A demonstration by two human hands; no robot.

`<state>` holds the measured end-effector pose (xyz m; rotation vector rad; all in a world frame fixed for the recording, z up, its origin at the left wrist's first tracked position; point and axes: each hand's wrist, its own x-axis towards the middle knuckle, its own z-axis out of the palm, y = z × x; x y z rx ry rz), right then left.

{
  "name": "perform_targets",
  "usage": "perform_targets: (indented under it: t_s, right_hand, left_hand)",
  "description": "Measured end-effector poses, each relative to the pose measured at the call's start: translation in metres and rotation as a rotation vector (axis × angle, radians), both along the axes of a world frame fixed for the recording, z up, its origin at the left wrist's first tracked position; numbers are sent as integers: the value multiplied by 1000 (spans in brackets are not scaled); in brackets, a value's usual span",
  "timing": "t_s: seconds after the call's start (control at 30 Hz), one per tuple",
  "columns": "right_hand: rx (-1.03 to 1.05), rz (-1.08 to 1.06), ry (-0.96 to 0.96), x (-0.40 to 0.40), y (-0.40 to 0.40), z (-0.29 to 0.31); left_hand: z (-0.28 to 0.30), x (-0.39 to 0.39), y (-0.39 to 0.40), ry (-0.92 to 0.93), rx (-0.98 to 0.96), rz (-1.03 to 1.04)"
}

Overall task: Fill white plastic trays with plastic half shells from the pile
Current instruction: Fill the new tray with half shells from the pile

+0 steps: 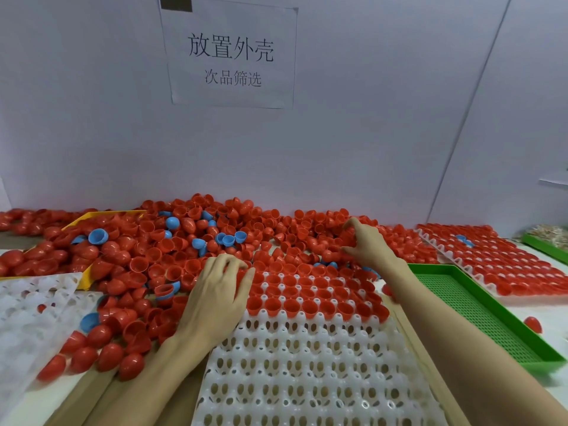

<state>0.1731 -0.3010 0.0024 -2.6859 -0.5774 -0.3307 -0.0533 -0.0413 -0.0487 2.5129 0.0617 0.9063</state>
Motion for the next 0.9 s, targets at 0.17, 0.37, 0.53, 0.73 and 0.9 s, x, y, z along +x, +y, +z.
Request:
perform_targets:
  t_s: [0.17,0.37,0.53,0.73,0.9]
  right_hand:
    - [460,155,169,-43,-3,9]
    - [684,421,429,-111,-6,4]
    - [656,548,537,-134,-5,6]
    - [567,706,653,-139,1,2]
    - [620,659,646,-133,-5,-2]
  left_hand:
    - [5,-3,-3,-74,140,24]
    - [25,-8,-14,-195,589,34]
    - [32,-21,-41,-226,413,-196]
    - [29,-27,-66,-108,-117,-413]
    - [31,-22,-62,-3,-548,-458]
